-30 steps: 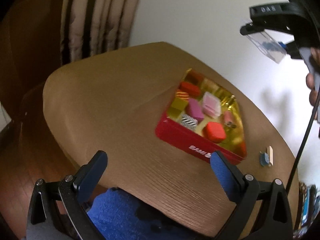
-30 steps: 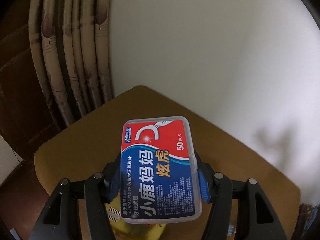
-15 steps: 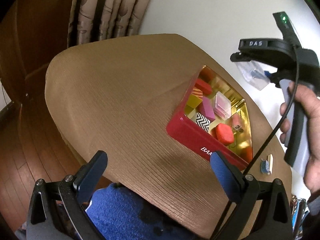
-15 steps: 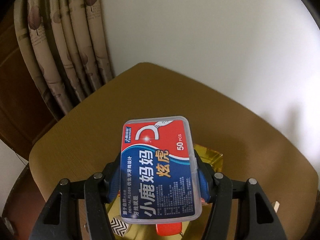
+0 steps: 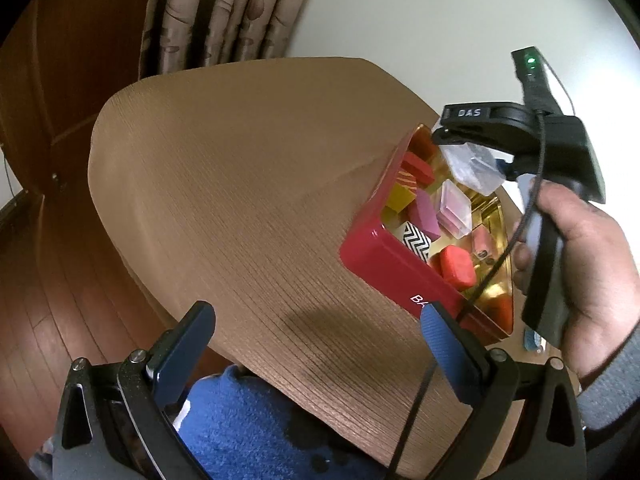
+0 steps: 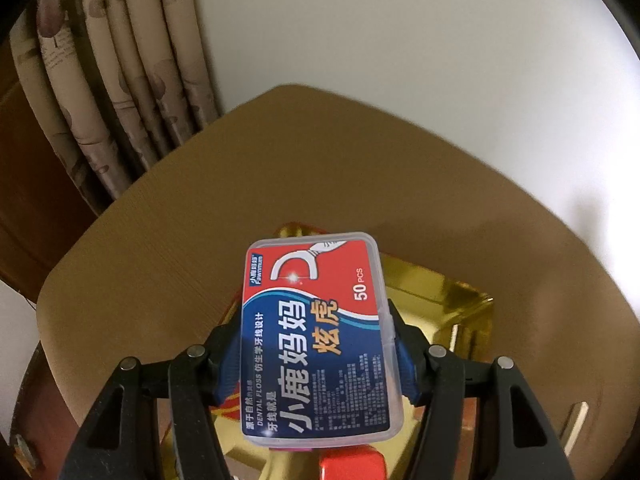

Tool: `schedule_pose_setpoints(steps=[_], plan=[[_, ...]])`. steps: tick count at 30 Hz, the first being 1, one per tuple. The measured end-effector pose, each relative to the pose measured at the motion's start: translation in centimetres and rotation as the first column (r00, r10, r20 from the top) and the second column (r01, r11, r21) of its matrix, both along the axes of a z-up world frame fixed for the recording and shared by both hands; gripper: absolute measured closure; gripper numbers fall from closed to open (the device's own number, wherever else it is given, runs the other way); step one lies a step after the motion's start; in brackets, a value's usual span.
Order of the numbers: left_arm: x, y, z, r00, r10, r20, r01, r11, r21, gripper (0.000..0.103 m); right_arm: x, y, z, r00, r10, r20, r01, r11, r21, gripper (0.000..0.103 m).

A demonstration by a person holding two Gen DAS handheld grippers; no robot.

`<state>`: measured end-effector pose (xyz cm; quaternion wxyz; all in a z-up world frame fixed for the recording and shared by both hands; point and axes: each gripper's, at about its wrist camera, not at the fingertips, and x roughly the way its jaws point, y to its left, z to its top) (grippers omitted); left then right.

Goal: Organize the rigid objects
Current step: 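Carry the floss box over the tin and open the right gripper, then grasp the blue patterned charm with the left gripper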

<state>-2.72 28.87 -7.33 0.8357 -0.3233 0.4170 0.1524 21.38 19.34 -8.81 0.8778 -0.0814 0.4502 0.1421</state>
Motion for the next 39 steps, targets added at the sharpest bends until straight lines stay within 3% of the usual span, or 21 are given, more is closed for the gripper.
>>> schedule_pose_setpoints(steps=[12, 15, 18, 20, 23, 27, 30, 33, 35, 37, 39], plan=[[0.5, -0.4, -0.6, 1.0, -0.009, -0.013, 0.009, 1.0, 0.003, 0.002, 1.5, -0.9, -3.1, 0.994, 0.009, -0.106, -0.003, 0.999, 0.052, 0.038], [0.4, -0.4, -0.5, 1.0, -0.002, -0.006, 0.002, 1.0, 0.015, 0.002, 0.8, -1.6, -2.2, 0.991, 0.029, -0.127, -0.018, 0.996, 0.09, 0.037], [0.0, -0.6, -0.1, 1.0, 0.004, 0.015, -0.005, 0.999, 0.034, 0.002, -1.7, -3.7, 1.0, 0.998, 0.059, -0.033, -0.056, 0.995, 0.086, 0.036], [-0.2, -0.9, 0.2, 0.999, 0.002, 0.035, -0.003, 0.999, 0.039, 0.002, -3.5, -6.5, 3.0, 0.999, 0.038, 0.021, -0.04, 0.994, 0.106, 0.036], [-0.3, -1.9, 0.8, 0.997, -0.036, 0.066, 0.033, 0.998, 0.051, 0.002, -7.6, -14.0, 6.0, 0.995, -0.047, 0.084, 0.029, 0.979, 0.201, 0.031], [-0.2, -5.2, 1.7, 0.981, -0.166, 0.104, 0.155, 0.982, 0.107, 0.002, -14.7, -25.9, 6.4, 0.96, -0.247, 0.131, 0.226, 0.961, 0.157, 0.024], [0.0, -9.7, 1.8, 0.934, -0.345, 0.089, 0.327, 0.93, 0.17, 0.002, -19.0, -33.5, 3.7, 0.916, -0.396, 0.067, 0.38, 0.908, 0.174, 0.024], [-0.1, -14.9, 1.7, 0.855, -0.514, 0.064, 0.482, 0.835, 0.266, 0.002, -23.4, -38.7, 0.6, 0.877, -0.48, 0.02, 0.461, 0.854, 0.242, 0.024], [-0.1, -17.4, 1.8, 0.822, -0.568, 0.05, 0.523, 0.786, 0.328, 0.002, -25.3, -40.7, -1.1, 0.861, -0.508, 0.007, 0.489, 0.832, 0.263, 0.024], [0.7, -20.4, 2.1, 0.773, -0.634, 0.043, 0.581, 0.732, 0.355, 0.002, -27.3, -42.0, -2.6, 0.857, -0.516, -0.001, 0.495, 0.821, 0.285, 0.024], [1.8, -22.9, 3.0, 0.742, -0.668, 0.058, 0.599, 0.7, 0.389, 0.002, -28.0, -42.6, -3.3, 0.855, -0.518, 0.003, 0.495, 0.819, 0.291, 0.024]])
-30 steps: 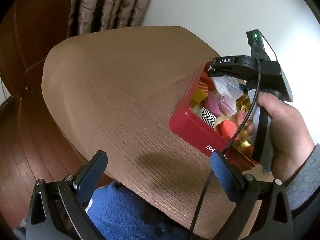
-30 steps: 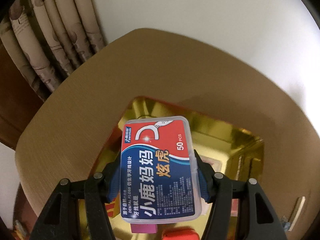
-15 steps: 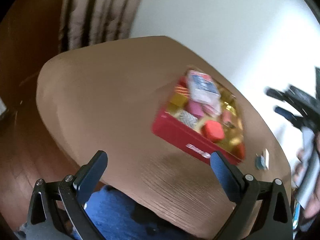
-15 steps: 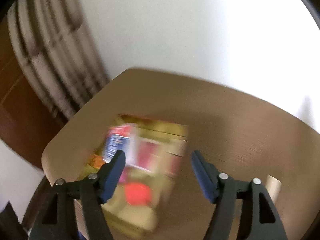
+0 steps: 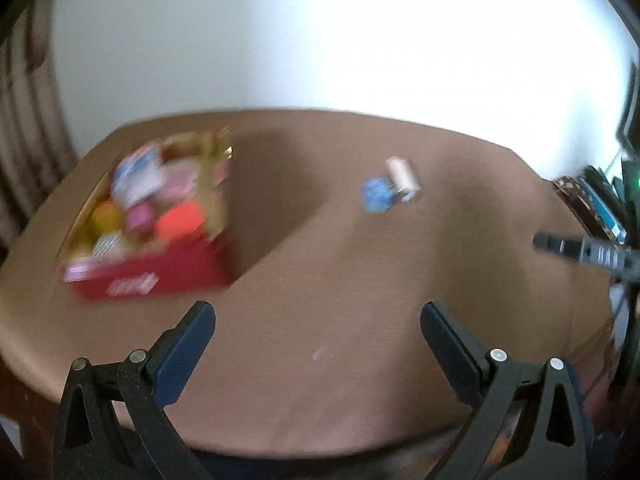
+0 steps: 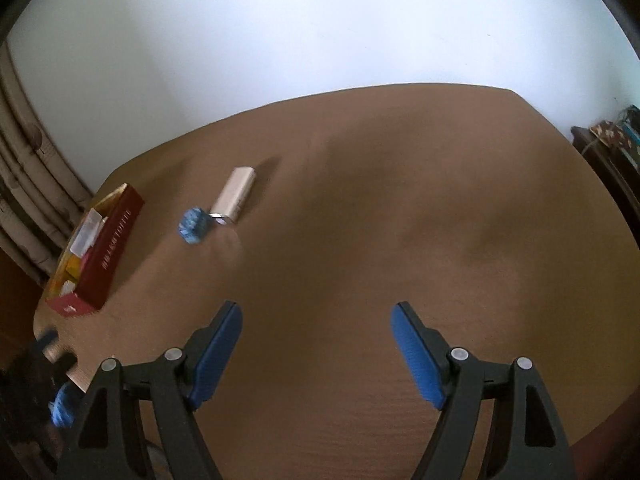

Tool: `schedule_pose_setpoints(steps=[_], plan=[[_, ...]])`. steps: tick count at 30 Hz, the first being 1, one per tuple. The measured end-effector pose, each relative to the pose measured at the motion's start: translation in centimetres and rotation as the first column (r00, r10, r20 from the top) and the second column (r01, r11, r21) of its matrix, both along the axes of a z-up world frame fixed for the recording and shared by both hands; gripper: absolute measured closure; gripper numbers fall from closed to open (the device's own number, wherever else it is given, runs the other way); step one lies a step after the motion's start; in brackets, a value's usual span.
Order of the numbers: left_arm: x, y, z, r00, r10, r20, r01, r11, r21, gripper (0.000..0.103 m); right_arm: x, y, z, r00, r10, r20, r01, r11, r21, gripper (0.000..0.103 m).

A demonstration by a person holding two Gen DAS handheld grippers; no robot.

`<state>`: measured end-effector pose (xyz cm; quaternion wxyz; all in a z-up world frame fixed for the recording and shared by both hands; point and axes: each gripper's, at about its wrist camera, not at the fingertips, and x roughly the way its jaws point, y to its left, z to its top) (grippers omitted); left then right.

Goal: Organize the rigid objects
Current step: 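Grasp the blue patterned charm with the left gripper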

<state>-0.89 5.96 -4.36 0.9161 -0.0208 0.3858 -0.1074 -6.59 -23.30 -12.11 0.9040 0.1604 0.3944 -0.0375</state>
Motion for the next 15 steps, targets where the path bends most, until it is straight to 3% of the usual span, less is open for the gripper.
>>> schedule_pose_setpoints(steps=[5, 11, 13, 15], plan=[[6.8, -6.2, 0.9, 0.998, -0.053, 0.04, 0.052, 0.998, 0.023, 0.002, -0.2, -0.3, 0.5, 0.999, 0.024, 0.026, -0.026, 0.997, 0.074, 0.024], [14.7, -8.9, -1.6, 0.999, -0.003, -0.047, 0.005, 0.999, 0.046, 0.024, -0.8, 1.3, 3.8, 0.989, 0.11, 0.1, -0.111, 0.994, 0.006, 0.024], [16.5, -9.5, -2.9, 0.996, 0.029, -0.082, -0.023, 0.997, 0.074, 0.034, -1.0, 1.1, 4.1, 0.988, 0.114, 0.107, -0.117, 0.993, 0.023, 0.024], [17.9, -10.0, -4.0, 0.993, 0.024, -0.118, -0.016, 0.998, 0.067, 0.037, -0.9, 0.7, 3.9, 0.988, 0.111, 0.103, -0.116, 0.992, 0.041, 0.024]])
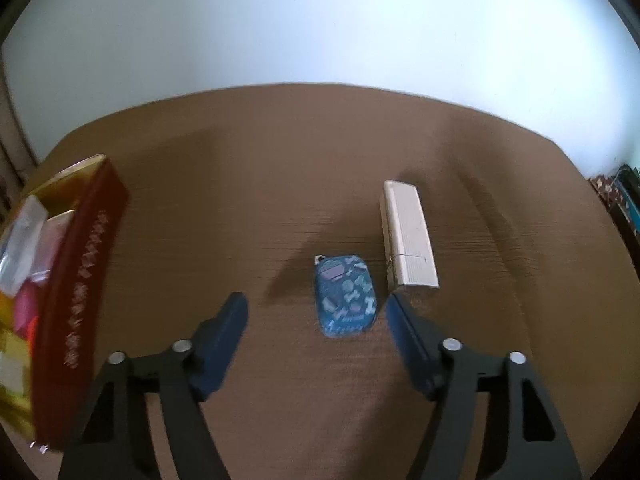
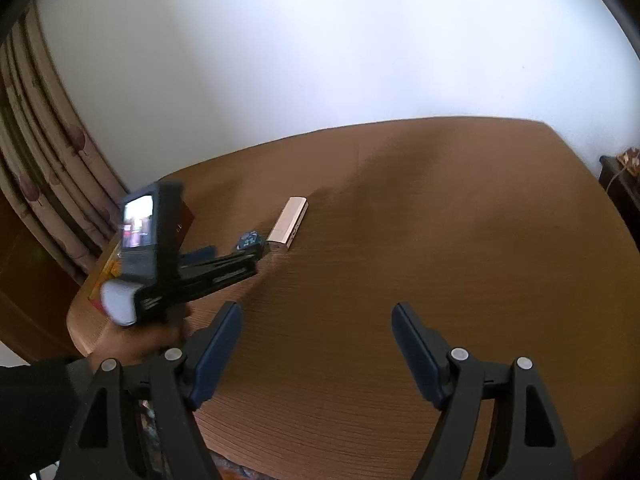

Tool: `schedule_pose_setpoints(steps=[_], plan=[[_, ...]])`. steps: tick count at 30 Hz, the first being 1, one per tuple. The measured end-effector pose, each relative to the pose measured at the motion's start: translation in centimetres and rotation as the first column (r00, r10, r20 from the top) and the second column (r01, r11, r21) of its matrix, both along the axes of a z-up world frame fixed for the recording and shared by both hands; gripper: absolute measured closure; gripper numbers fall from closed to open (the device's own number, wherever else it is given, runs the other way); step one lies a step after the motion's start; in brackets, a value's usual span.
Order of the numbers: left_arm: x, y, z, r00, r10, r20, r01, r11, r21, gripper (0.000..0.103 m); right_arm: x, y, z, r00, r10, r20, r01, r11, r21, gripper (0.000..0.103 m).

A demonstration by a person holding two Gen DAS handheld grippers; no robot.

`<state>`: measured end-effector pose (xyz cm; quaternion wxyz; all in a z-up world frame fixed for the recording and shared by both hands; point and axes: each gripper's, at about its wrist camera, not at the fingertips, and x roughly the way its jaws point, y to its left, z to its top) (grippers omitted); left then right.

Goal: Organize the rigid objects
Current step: 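Grasp the blue patterned charm with the left gripper, then carry the blue charm over the tin and lower it inside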

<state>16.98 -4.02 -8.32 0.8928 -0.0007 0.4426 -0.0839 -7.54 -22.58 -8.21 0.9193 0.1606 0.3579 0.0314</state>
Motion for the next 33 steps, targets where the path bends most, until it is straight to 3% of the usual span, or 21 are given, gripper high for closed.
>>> schedule_pose_setpoints(steps=[3, 4, 5, 10, 17, 21, 33], plan=[[1.2, -0.8, -0.8, 1.0, 0.004, -0.008, -0.004, 0.999, 0.047, 0.042, 0.0, -0.4, -0.3, 1.0, -0.013, -0.014, 0.013, 1.0, 0.02, 0.024], [1.4, -1.0, -0.8, 1.0, 0.009, 0.001, -0.009, 0.999, 0.049, 0.056, 0.1, -0.5, -0.3, 1.0, -0.014, -0.015, 0.014, 1.0, 0.026, 0.024], [1.7, -1.2, -0.7, 1.0, 0.006, -0.004, -0.006, 0.999, 0.05, 0.075, 0.1, -0.6, -0.3, 1.0, -0.017, -0.015, 0.017, 0.999, 0.029, 0.024], [1.5, -2.6, 1.0, 0.998, -0.057, -0.025, 0.058, 0.995, 0.083, 0.076, -0.2, -0.2, -0.1, 0.999, -0.042, -0.01, 0.042, 0.999, -0.008, 0.024], [-1.8, -2.0, 5.9, 0.995, -0.083, 0.058, 0.078, 0.993, 0.09, 0.076, -0.7, 0.3, 0.2, 0.999, -0.052, -0.003, 0.052, 0.998, -0.04, 0.024], [-4.5, -1.0, 8.2, 0.991, -0.083, 0.105, 0.073, 0.993, 0.093, 0.076, -0.9, 0.4, 0.3, 0.998, -0.057, 0.005, 0.057, 0.997, -0.057, 0.024], [-6.0, 3.8, 12.8, 0.987, -0.024, 0.16, 0.008, 0.995, 0.095, 0.076, -0.7, 0.8, 0.9, 0.998, -0.059, 0.008, 0.059, 0.995, -0.082, 0.024]])
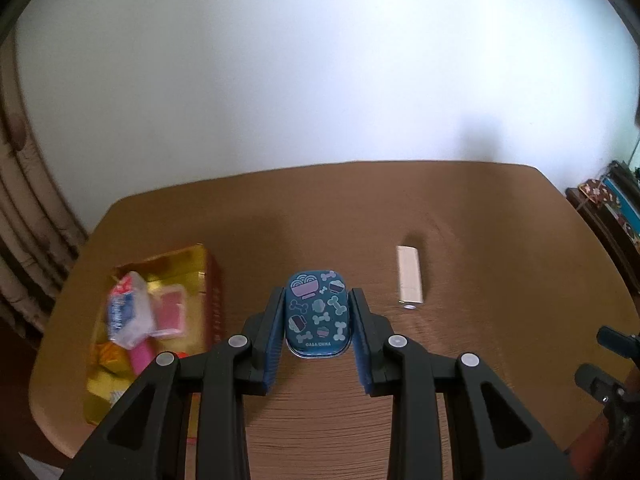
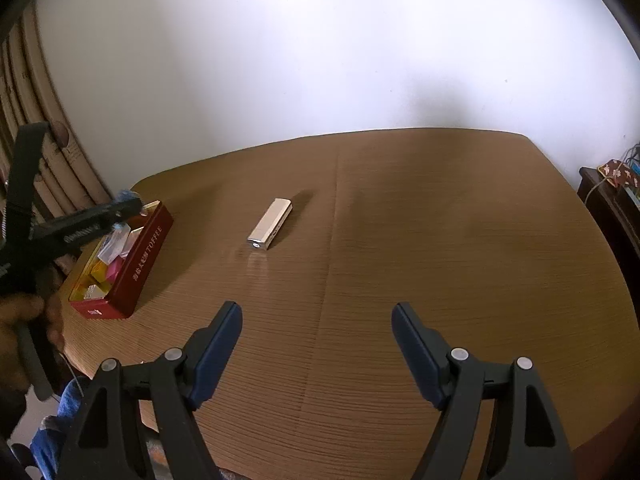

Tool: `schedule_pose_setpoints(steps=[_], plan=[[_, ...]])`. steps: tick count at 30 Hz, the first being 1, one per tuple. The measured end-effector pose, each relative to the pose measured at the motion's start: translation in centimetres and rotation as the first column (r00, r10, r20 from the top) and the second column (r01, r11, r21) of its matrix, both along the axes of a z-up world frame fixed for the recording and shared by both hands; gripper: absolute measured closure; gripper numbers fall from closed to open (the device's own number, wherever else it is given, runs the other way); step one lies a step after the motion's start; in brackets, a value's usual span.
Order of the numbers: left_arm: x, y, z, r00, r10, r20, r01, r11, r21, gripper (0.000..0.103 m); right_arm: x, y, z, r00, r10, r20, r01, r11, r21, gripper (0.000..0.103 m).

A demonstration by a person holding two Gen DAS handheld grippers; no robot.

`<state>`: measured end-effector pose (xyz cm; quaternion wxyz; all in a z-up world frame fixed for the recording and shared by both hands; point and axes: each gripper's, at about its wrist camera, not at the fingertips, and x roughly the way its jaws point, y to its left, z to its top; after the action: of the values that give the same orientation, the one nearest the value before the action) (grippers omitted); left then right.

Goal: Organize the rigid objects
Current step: 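Carry the blue charm over the tin and lower it inside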

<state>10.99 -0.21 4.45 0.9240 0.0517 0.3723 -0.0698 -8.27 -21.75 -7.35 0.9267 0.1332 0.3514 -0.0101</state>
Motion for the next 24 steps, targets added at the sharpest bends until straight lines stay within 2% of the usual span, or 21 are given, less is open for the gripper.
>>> schedule_pose_setpoints(steps=[14, 18, 24], plan=[[0.8, 8.7, 2.0, 0.991, 0.136, 0.015, -0.136, 0.99, 0.037, 0.075, -0.5, -0.2, 0.3, 1.0, 0.005, -0.005, -0.005, 1.0, 0.01, 0.024], [1.1, 12.9, 1.9, 0.979, 0.205, -0.006, -0.204, 0.978, 0.038, 0.075, -0.6, -0.1, 0.4, 1.0, 0.007, -0.001, -0.007, 1.0, 0.015, 0.024], [1.1, 19.2, 1.1, 0.948, 0.315, -0.05, -0.314, 0.949, 0.012, 0.075, -0.4, 0.5, 0.3, 1.0, 0.018, -0.011, -0.018, 1.0, 0.002, 0.024]])
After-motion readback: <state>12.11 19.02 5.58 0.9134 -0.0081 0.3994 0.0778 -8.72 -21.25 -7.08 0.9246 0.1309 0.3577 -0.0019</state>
